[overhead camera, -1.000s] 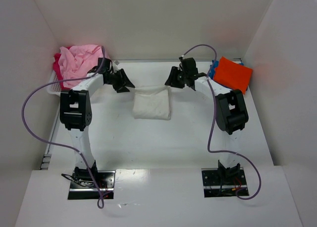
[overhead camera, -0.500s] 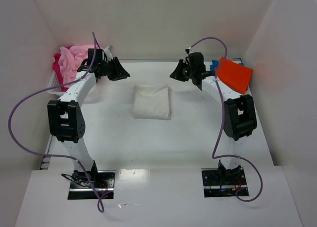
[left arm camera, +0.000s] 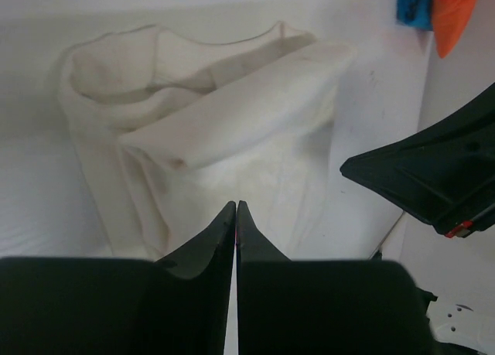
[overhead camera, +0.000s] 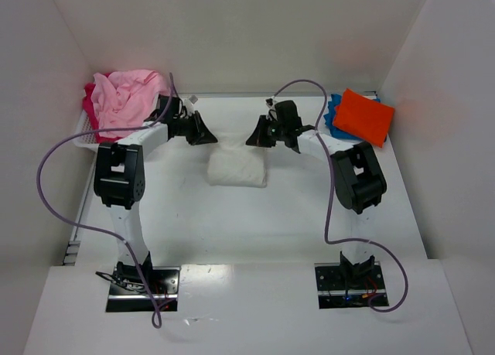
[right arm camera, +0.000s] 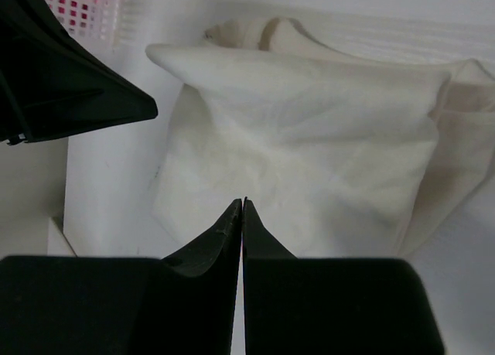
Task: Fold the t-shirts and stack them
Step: Fold the long partially folded tshirt into a neat square
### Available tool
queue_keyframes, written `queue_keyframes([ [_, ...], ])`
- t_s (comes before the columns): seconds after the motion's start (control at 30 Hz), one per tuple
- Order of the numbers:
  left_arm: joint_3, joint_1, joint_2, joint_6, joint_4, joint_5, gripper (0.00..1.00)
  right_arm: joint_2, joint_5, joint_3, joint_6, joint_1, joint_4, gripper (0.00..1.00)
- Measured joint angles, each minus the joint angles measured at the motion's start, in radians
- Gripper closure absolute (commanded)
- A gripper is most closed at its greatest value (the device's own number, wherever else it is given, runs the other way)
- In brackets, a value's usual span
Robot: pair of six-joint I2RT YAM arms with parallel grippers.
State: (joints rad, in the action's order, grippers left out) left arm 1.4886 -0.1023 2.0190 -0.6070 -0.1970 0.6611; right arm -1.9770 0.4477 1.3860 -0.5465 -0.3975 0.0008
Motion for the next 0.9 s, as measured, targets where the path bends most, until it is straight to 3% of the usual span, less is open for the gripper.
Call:
queue_keyframes([
  [0.2,0.019,0.001,0.090,-0.005,0.007,-0.020,0.89,-0.107,-0.006,0.032,0.001,-0.002,-0.006,0.95],
  [0.4,0.178,0.001,0.205,-0.007,-0.008,-0.039,0.84,-0.228,-0.013,0.176,0.015,0.003,-0.040,0.95],
  [0.9,0.279,0.011,0.287,0.005,-0.069,-0.122,0.52,-0.305,-0.019,0.265,0.024,0.094,-0.060,0.95],
])
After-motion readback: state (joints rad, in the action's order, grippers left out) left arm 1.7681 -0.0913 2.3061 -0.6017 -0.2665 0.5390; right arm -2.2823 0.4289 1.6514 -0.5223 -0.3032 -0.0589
